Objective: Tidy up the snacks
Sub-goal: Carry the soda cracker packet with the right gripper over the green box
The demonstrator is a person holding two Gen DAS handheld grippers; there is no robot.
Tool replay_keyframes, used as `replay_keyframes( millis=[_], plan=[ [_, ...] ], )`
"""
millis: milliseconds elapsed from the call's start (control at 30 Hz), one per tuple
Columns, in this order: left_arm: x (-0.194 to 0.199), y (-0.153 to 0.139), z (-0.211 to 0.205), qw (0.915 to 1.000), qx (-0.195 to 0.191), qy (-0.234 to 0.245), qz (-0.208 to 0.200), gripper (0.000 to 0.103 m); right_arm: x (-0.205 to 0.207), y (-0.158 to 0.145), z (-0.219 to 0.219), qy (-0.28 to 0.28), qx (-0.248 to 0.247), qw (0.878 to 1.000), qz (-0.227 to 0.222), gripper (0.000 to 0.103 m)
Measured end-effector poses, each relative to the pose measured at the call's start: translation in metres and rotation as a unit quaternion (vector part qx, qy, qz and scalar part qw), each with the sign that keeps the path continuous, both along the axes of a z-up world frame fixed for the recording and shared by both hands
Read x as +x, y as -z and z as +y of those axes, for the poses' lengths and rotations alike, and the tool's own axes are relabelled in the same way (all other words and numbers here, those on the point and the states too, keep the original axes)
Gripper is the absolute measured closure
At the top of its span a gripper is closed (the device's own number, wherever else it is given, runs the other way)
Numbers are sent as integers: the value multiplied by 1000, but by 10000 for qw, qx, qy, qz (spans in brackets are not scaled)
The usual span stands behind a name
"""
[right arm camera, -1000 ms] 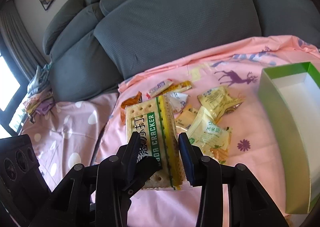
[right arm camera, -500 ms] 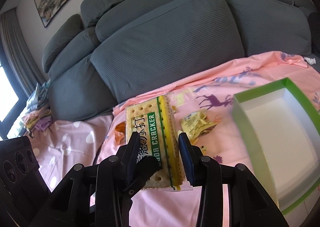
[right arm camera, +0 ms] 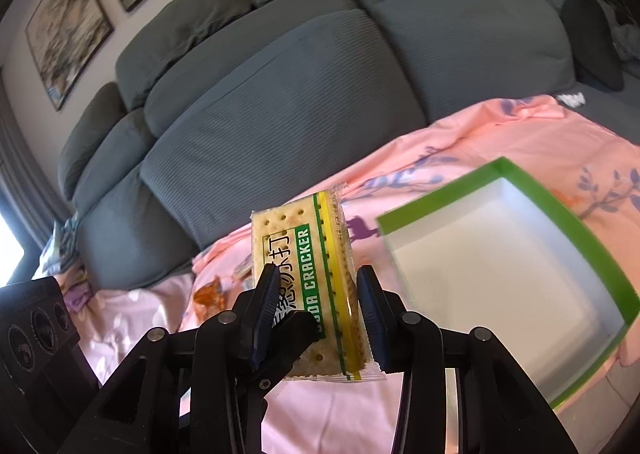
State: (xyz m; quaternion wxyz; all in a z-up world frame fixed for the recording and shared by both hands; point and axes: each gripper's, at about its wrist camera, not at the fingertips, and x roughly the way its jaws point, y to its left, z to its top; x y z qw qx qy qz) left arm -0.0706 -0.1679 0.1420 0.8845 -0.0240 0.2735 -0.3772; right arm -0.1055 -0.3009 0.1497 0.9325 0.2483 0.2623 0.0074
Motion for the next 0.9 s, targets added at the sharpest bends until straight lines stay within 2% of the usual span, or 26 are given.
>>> replay_keyframes(
  millis=[533, 900],
  plan=[
    [8, 13, -88, 9967, 436, 642, 236, 71, -13, 25, -79, 710, 554, 9956, 259, 60],
    [17, 35, -131, 9906, 724, 942, 684, 71, -13, 51, -118, 1035, 889, 9880, 719, 60]
  ],
)
